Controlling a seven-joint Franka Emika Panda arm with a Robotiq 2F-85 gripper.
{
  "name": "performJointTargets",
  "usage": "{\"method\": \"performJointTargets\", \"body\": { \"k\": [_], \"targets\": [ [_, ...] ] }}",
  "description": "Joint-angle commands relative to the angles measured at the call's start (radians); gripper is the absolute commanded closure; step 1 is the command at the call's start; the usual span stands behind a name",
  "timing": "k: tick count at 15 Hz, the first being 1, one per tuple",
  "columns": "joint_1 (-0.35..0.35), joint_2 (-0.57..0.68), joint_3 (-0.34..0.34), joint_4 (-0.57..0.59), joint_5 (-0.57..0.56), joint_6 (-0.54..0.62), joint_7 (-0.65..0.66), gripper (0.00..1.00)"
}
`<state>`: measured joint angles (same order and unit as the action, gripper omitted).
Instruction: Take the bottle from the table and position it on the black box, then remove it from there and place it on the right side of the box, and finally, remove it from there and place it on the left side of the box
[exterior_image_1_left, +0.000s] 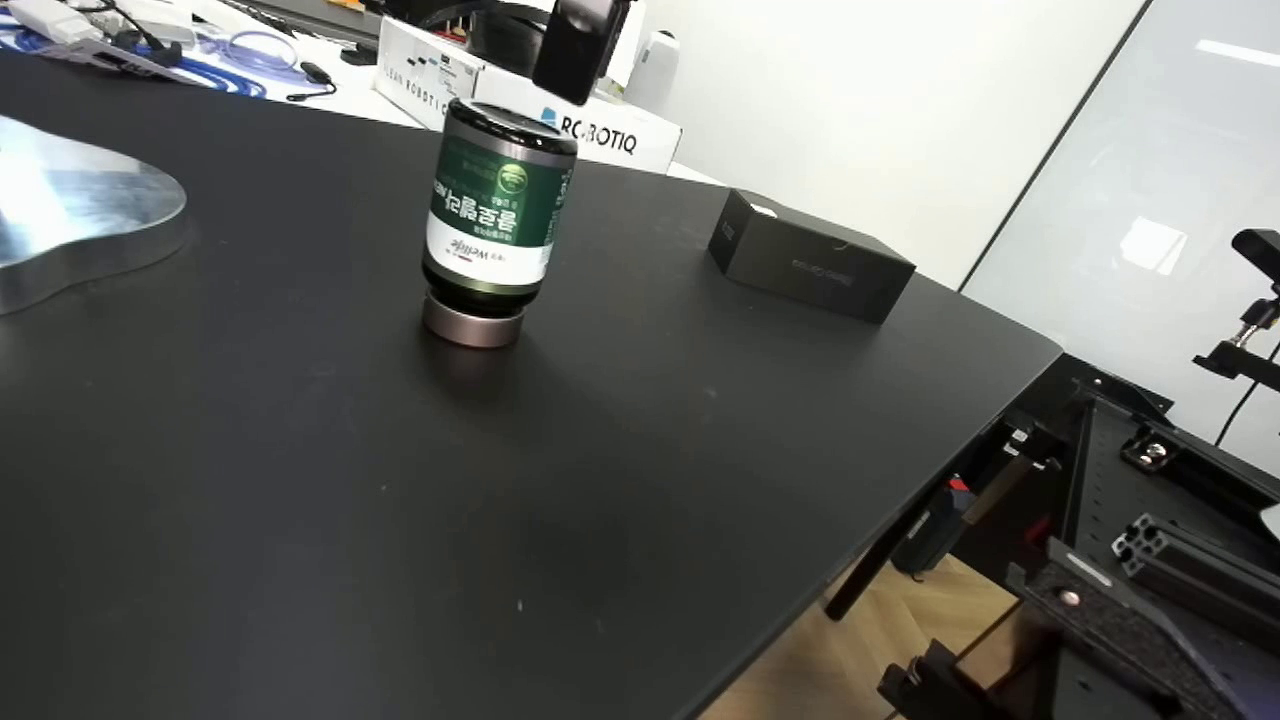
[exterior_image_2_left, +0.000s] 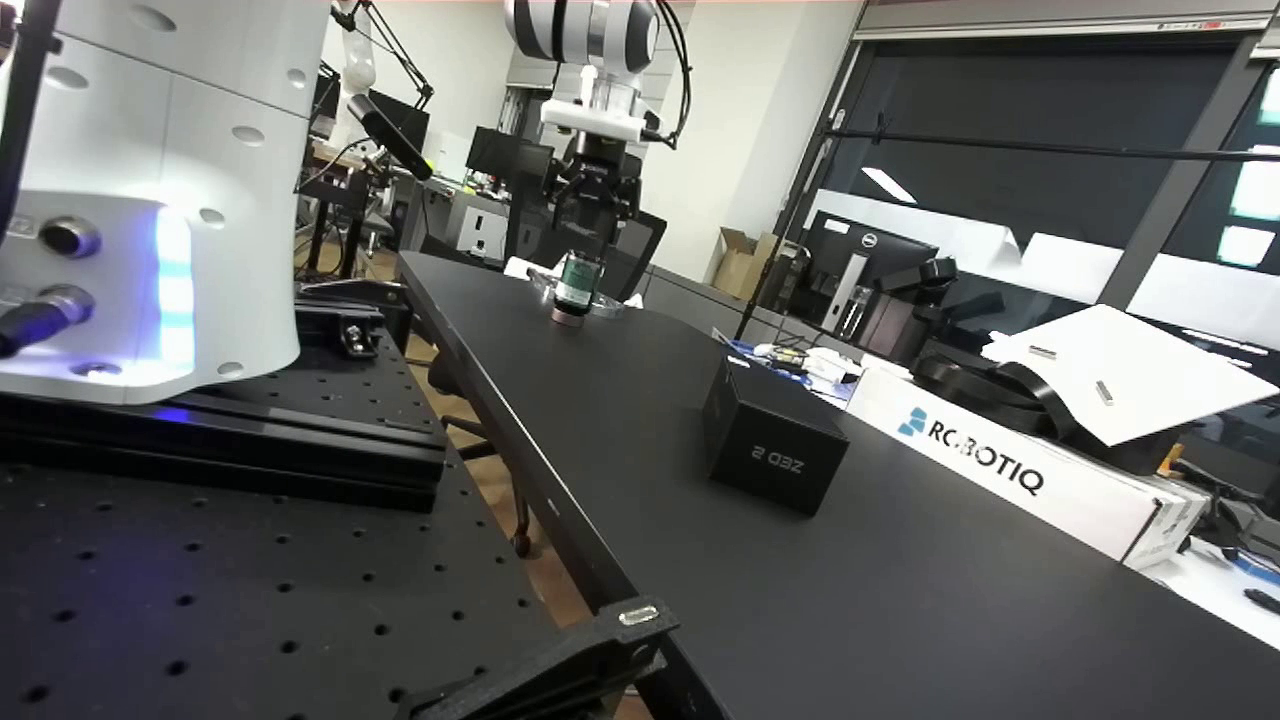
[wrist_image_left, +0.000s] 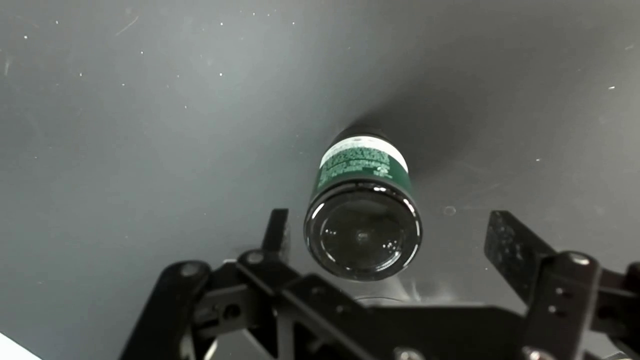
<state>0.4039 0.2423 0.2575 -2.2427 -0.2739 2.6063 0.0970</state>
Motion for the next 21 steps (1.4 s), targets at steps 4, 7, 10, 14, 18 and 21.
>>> {"method": "performJointTargets", "body": {
  "k": [4, 7, 10, 14, 18, 21],
  "targets": [
    [-0.005, -0.001, 0.005, 0.0, 0.0, -0.002, -0.001, 0.0],
    [0.004, 0.012, -0.011, 0.011, -0.037, 0.02, 0.024, 0.0],
    [0.002, 0.025, -0.013, 0.012, -0.042, 0.047, 0.016, 0.0],
    [0.002, 0.069, -0.012, 0.024, -0.026, 0.086, 0.003, 0.0],
    [0.014, 0.103, -0.024, 0.032, -0.037, 0.113, 0.008, 0.0],
    [0.029, 0.116, -0.04, 0.041, -0.052, 0.132, 0.016, 0.0]
  ]
}}
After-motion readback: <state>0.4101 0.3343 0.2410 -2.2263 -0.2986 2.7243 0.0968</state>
